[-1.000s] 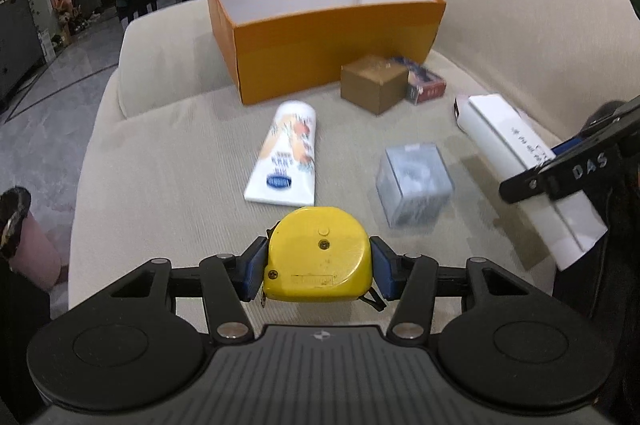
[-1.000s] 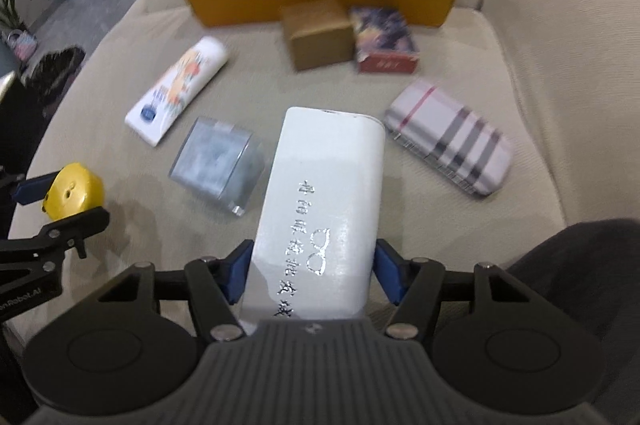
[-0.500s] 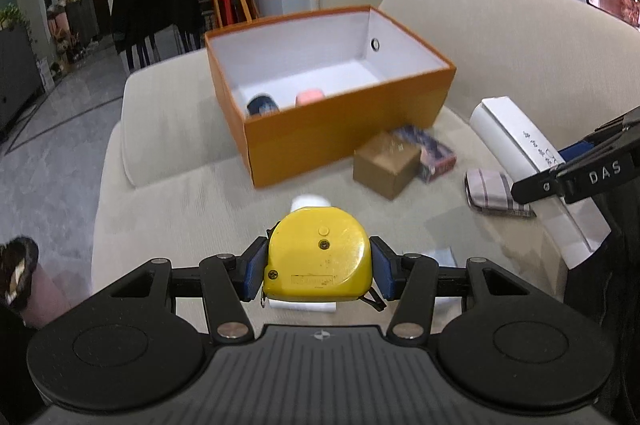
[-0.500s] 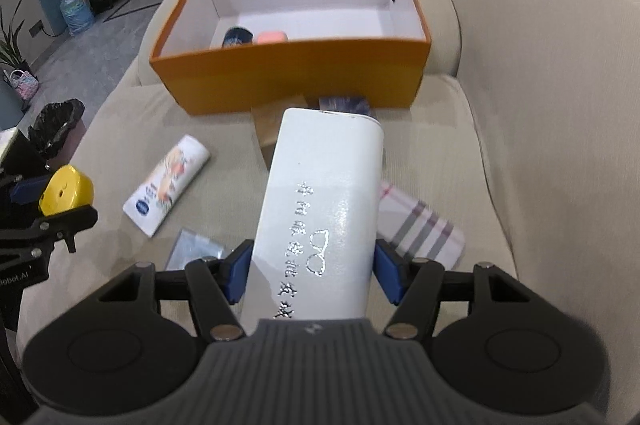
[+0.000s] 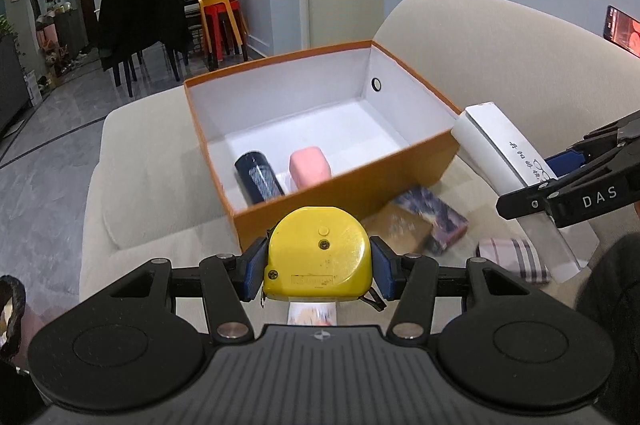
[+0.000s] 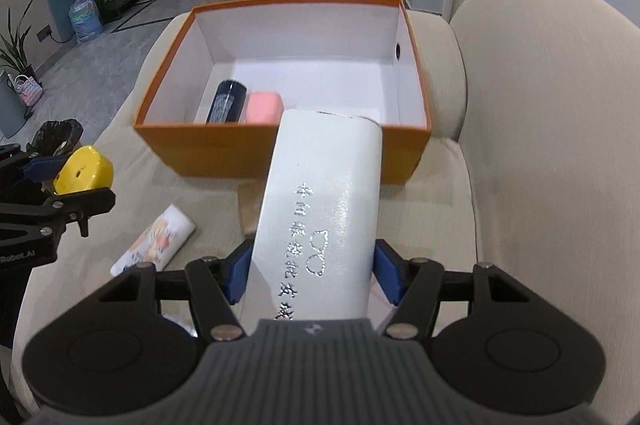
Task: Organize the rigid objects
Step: 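Carry the white glasses box and yellow tape measure over the orange box, then lower the glasses box and tape measure into the orange box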
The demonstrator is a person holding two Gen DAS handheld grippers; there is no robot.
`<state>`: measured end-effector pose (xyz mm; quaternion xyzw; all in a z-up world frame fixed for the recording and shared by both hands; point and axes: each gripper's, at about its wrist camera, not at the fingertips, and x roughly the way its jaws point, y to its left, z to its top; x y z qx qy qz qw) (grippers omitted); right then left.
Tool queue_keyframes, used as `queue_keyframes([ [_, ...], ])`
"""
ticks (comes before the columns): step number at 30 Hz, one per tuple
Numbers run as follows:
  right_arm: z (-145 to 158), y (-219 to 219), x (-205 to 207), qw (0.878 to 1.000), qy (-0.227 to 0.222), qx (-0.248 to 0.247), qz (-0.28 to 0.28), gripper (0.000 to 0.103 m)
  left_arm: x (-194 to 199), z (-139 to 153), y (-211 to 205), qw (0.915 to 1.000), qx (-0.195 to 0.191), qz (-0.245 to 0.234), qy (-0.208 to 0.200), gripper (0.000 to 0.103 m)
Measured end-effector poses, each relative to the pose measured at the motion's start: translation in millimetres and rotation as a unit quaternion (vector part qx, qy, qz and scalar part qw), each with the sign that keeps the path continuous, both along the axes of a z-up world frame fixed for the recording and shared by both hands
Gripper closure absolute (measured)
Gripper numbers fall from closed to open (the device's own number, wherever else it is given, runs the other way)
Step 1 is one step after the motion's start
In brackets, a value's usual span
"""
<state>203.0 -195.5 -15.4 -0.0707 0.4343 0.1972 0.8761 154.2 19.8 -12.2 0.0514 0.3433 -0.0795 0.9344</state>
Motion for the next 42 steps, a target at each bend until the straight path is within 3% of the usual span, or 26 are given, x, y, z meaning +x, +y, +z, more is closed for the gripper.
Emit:
queue_keyframes([
  [28, 37.9, 50.0, 82.6, 0.997, -0.056, 0.022, 0.038, 0.041, 92.3, 20.5, 4.0, 0.999, -0.029, 0.009, -0.033, 0.042],
  [37, 40.6, 53.4, 140.3, 0.998, -0.056, 0.017, 0.027, 0.041, 140.4, 7.7, -8.9, 0.9987, -0.042, 0.019, -0.02, 0.042],
  [42, 23.0, 55.8, 174.5, 0.999, -0.03, -0.002, 0.023, 0.041, 159.9, -11.7, -23.8, 0.9999, -0.009, 0.008, 0.002, 0.042],
])
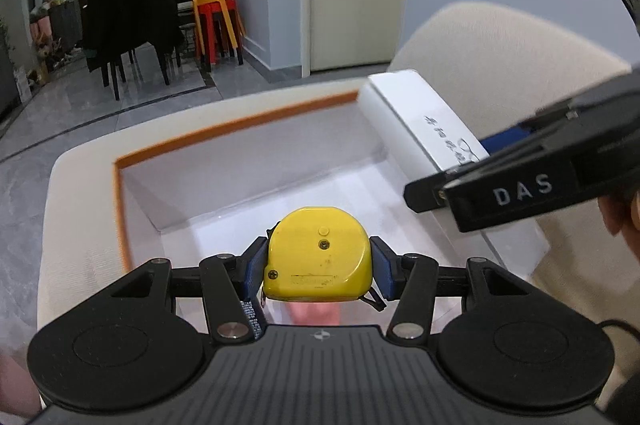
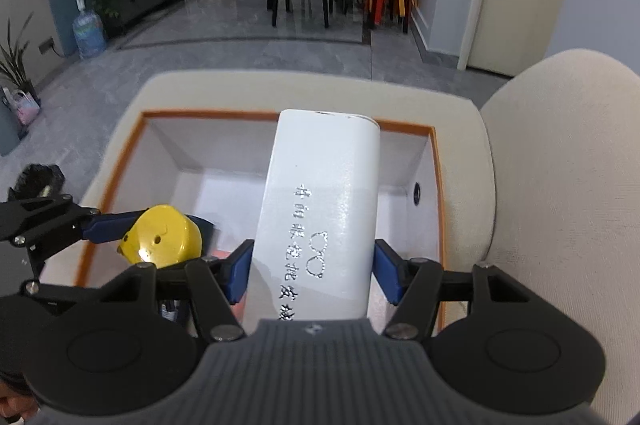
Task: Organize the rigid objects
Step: 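Lower the glasses box and tape measure into the orange box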
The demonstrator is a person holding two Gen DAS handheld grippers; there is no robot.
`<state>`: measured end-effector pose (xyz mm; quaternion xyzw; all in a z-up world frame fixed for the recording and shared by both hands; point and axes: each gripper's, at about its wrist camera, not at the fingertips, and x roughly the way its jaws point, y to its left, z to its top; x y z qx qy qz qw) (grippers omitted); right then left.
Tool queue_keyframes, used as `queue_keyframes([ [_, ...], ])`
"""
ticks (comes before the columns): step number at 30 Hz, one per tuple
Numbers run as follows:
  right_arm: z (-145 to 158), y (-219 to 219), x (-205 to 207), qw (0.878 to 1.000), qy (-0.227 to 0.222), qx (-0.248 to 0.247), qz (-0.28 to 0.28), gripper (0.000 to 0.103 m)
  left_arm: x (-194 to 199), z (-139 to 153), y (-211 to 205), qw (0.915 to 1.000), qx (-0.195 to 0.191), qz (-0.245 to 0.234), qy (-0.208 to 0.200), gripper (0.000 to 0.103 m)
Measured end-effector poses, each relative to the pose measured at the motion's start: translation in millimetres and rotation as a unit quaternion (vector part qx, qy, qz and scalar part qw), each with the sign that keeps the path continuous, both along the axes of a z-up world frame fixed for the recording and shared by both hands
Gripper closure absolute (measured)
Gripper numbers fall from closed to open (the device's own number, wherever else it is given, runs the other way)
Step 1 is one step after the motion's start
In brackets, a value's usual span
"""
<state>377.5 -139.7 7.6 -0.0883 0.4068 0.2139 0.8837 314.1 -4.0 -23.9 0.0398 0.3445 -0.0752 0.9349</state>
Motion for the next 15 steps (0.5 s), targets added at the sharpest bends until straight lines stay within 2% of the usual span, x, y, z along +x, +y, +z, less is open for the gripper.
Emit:
queue_keyframes([
  [5, -20.8, 4.6, 15.9, 0.999, 0.011, -0.026, 0.015, 0.041, 8.6, -11.8, -12.2, 0.9993, 0.028, -0.021, 0.014, 0.042],
  [11, -42.7, 7.0, 28.9, 0.999, 0.029, -0.041, 0.012, 0.041, 21.6, -28.2, -17.9, 0.9965, 0.05, -0.045, 0.051, 0.042],
  [15, -54.6, 11.6, 32.2, 0.997, 0.04, -0.055, 0.032, 0.041, 32.0, -39.5, -27.1, 0.9927, 0.068, -0.064, 0.076, 0.042],
])
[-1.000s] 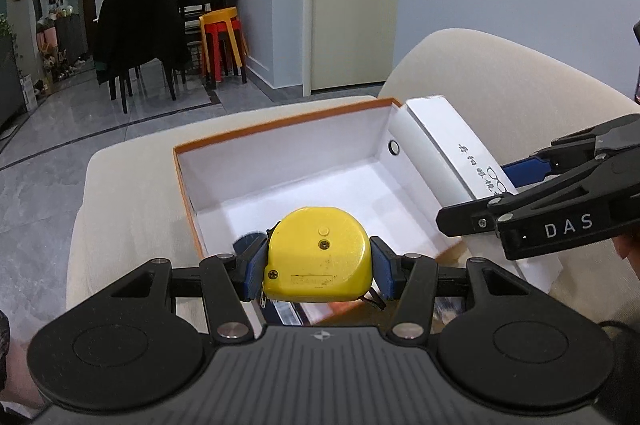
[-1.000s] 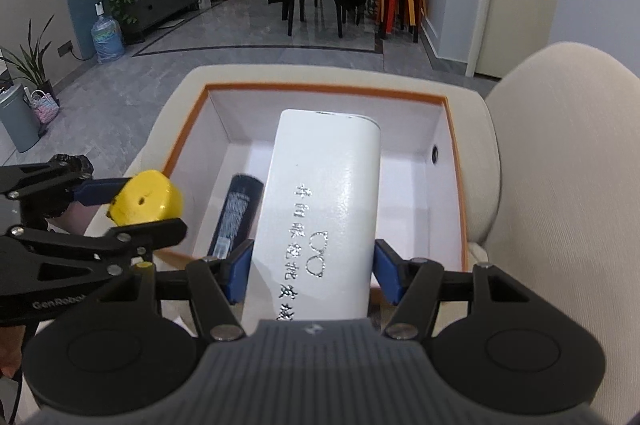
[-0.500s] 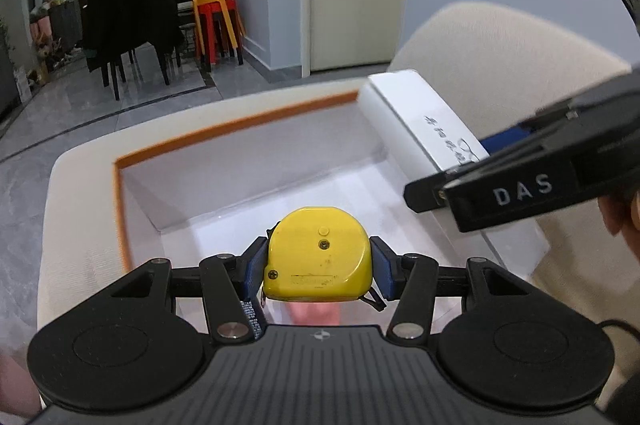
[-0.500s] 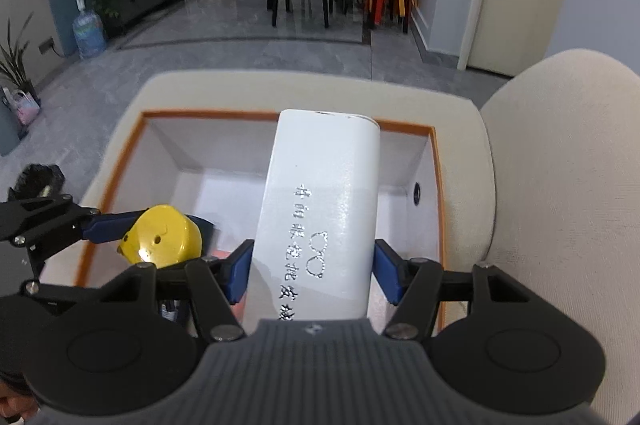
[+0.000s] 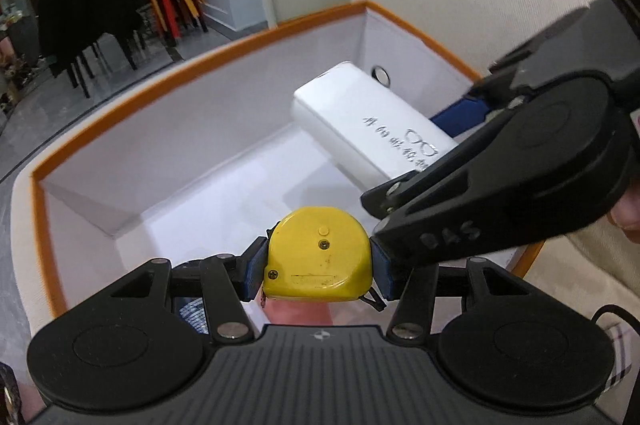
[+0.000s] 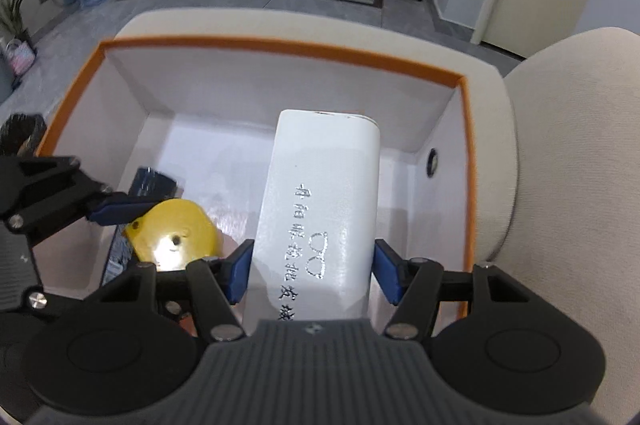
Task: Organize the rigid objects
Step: 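Lower the glasses box and tape measure into the orange box, then open both tools and withdraw them from the box toward the remaining items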
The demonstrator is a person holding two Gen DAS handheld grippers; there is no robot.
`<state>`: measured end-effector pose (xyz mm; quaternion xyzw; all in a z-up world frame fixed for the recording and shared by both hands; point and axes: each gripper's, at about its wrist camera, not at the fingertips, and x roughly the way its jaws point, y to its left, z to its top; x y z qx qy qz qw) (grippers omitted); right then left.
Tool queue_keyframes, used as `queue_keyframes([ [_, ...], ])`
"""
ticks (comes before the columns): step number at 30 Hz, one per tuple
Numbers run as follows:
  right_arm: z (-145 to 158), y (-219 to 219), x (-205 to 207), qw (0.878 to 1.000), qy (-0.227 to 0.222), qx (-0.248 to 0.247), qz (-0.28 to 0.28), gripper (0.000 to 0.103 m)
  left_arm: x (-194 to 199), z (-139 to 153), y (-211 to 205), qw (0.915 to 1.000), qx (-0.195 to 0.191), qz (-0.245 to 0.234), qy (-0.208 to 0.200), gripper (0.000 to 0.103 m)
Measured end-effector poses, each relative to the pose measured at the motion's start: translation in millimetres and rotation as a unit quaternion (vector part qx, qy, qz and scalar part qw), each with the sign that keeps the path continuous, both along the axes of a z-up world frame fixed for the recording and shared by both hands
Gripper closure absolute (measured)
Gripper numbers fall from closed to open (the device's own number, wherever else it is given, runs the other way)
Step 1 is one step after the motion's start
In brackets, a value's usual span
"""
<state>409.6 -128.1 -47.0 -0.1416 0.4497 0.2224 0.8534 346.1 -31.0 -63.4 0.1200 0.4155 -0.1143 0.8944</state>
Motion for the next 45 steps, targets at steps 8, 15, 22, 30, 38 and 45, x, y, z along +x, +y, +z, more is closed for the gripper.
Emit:
queue_keyframes([
  [8, -17.5, 8.0, 6.8, 0.999, 0.007, -0.035, 0.015, 0.041, 13.1, -14.7, -14.3, 0.9985, 0.034, -0.022, 0.038, 0.042],
  [15, -17.9, 7.1, 17.9, 0.999, 0.008, -0.033, 0.013, 0.041, 17.8, -14.5, -10.1, 0.9984, 0.029, -0.026, 0.041, 0.042],
  [22, -22.4, 9.3, 25.8, 1.0, 0.013, -0.024, 0.003, 0.041, 17.3, -15.1, -15.7, 0.9987, 0.033, -0.008, 0.038, 0.039],
  [30, -31.5, 12.2, 34.6, 0.999, 0.032, -0.016, -0.015, 0.042, 16.8, -10.5, -12.5, 0.9986, 0.026, 0.008, 0.044, 0.031],
  [38, -30.6, 10.7, 29.7, 0.999, 0.038, -0.006, -0.019, 0.039, 10.5, -5.7, -12.7, 0.9989, 0.034, 0.01, 0.032, 0.028],
  [45, -9.8, 8.9, 24.6, 1.0, 0.018, 0.014, -0.02, 0.036, -0.2, 11.2, -8.8, 0.9994, 0.028, 0.017, 0.014, 0.028],
])
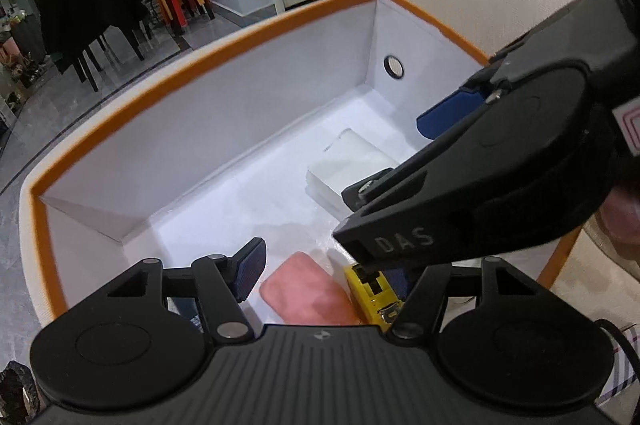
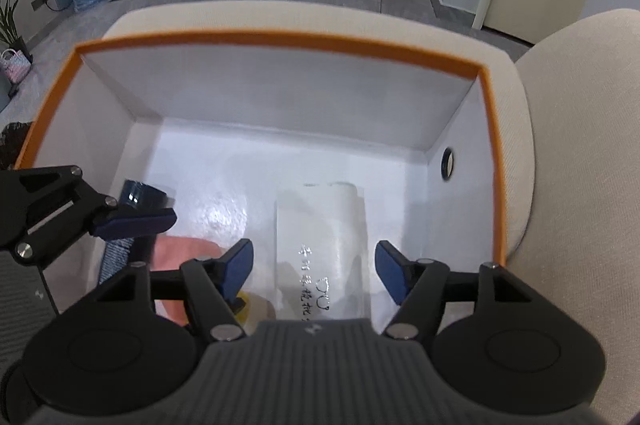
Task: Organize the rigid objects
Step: 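Open both tools and withdraw them from the box toward the remaining items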
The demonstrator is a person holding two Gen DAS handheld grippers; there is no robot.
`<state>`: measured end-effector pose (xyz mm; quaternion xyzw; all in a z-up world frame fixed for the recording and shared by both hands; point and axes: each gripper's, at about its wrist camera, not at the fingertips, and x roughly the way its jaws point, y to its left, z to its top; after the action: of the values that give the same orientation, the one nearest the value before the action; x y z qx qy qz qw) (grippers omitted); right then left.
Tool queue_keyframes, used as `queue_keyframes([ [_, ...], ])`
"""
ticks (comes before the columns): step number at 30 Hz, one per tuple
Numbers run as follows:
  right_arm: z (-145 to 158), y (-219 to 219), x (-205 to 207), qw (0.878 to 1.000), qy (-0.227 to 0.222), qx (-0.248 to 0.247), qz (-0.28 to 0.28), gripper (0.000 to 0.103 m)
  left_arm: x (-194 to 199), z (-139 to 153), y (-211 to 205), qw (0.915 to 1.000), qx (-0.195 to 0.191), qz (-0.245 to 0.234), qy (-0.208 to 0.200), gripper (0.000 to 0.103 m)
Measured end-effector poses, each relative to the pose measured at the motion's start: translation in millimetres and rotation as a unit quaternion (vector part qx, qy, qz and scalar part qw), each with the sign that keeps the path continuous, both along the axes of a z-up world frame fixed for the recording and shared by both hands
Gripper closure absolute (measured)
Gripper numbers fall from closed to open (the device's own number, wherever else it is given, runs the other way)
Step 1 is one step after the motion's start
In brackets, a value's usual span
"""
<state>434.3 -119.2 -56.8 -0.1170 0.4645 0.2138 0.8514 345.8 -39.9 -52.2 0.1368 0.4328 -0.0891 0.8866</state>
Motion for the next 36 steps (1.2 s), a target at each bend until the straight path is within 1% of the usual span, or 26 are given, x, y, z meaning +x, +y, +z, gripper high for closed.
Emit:
queue_keyframes([
  [8, 14.2, -1.4, -13.7, 1.0, -0.012, 0.0, -0.001, 0.036, -9.3, 15.0, 4.0, 0.9999, -0.005, 0.004, -0.011, 0.028],
  [18, 43.1, -8.3, -35.2, 0.999, -0.032, 0.0, -0.002, 0.036, -29.5, 39.4, 5.6, 0.9994, -0.006, 0.005, -0.035, 0.028],
  [23, 54.4, -14.6, -50.4, 0.999, -0.039, 0.002, -0.002, 0.036, -51.8, 48.9, 11.6, 0.9983, -0.028, 0.012, -0.05, 0.028],
  [30, 60.8, -20.5, -79.9, 0.999, -0.052, -0.007, 0.005, 0.035, -82.6, 55.0, 18.3, 0.997, -0.039, 0.021, -0.063, 0.028],
  [36, 61.1, -28.1, -113.3, 0.998, -0.06, -0.013, 0.012, 0.035, -109.6, 58.1, 23.0, 0.9959, -0.05, 0.027, -0.071, 0.028],
])
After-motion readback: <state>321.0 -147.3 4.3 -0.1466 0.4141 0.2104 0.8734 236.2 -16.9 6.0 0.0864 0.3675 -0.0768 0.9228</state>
